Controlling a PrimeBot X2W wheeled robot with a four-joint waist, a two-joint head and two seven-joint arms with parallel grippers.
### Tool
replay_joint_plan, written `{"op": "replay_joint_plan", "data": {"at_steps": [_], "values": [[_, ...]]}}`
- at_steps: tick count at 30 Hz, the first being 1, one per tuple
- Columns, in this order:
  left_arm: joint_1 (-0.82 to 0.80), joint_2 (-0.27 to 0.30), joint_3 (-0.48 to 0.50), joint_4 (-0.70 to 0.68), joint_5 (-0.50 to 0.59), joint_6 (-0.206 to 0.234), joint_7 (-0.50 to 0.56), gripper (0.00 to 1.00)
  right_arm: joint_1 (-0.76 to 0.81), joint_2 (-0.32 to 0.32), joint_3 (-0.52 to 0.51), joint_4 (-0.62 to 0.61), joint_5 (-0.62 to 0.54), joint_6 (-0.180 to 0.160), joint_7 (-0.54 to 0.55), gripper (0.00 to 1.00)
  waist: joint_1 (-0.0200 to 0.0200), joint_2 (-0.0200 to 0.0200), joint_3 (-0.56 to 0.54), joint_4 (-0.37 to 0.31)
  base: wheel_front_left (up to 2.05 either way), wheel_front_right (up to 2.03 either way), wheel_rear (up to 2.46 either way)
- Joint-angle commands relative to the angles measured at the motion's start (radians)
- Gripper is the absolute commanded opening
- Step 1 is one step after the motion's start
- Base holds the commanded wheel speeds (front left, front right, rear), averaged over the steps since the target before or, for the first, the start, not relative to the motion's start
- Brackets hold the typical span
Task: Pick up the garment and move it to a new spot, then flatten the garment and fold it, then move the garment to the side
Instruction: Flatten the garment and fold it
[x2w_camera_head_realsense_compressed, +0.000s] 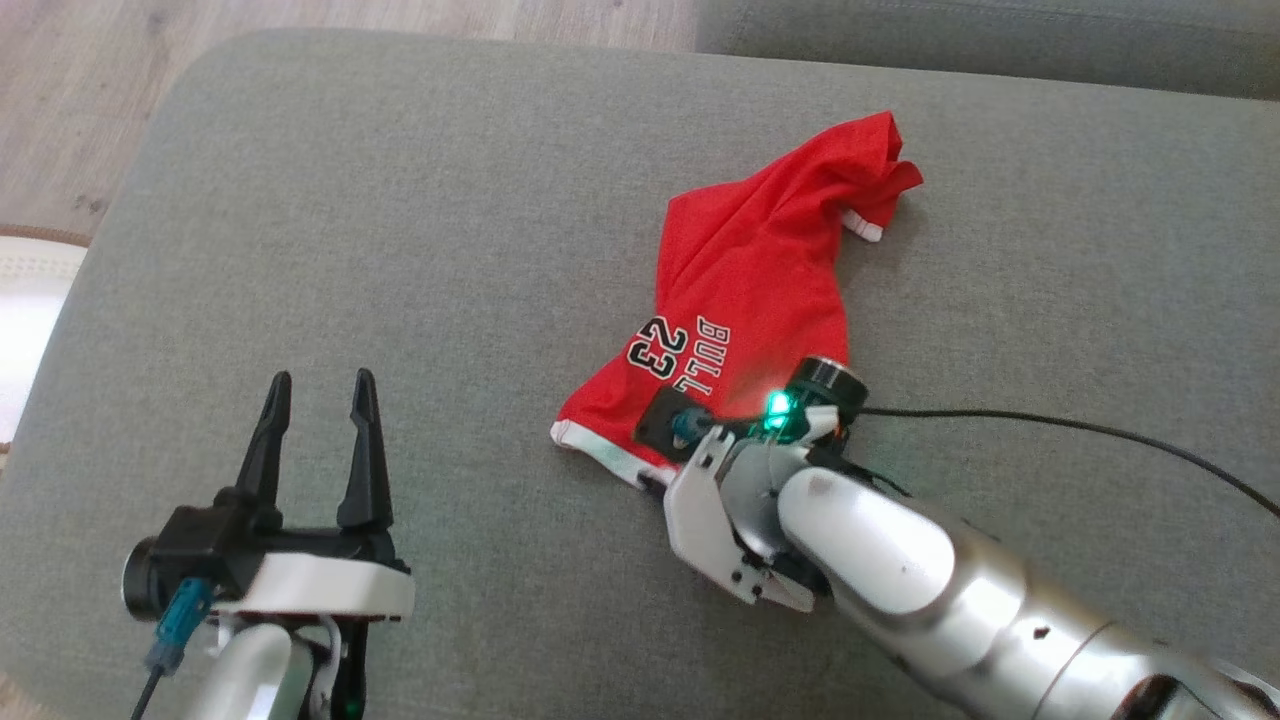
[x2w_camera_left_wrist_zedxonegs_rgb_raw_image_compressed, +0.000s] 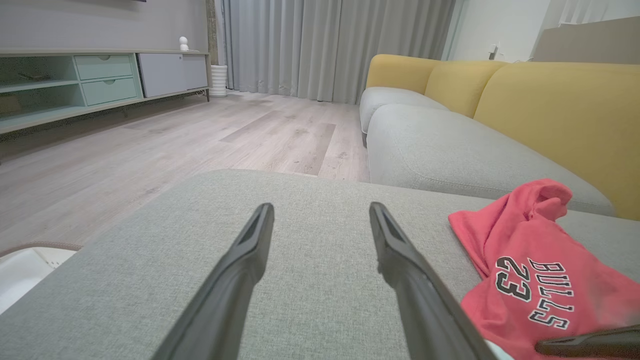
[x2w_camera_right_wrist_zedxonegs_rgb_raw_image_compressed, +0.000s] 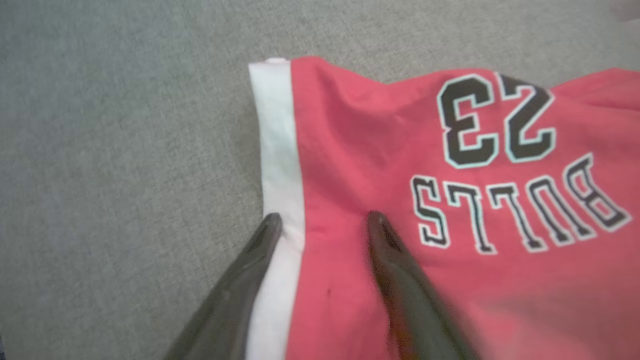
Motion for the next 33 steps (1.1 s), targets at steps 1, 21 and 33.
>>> {"op": "replay_joint_plan", "data": {"at_steps": [1, 21, 33], "values": [[-0.049, 0.01, 0.037, -0.026, 0.007, -0.007, -0.009, 1.0, -0.018, 0.019, -0.011, 0.008, 0.013, 0.007, -0.015, 0.0, -0.0001, 0.0, 0.004, 0.004, 0.0, 0.0, 0.0], [-0.009, 0.035, 0.075, -0.034, 0.008, -0.009, -0.01, 1.0, 0.386, 0.02, -0.902, -0.182, 0.638, 0.007, -0.62, 1.0, -0.0001, 0.0, -0.055, -0.171, 0.0, 0.0, 0.0], [0.014, 0.046, 0.07, -0.035, 0.008, 0.0, -0.01, 1.0, 0.437, 0.004, -1.021, -0.319, 0.077, 0.007, -0.636, 1.0, -0.0001, 0.0, -0.088, -0.217, 0.0, 0.0, 0.0]]}}
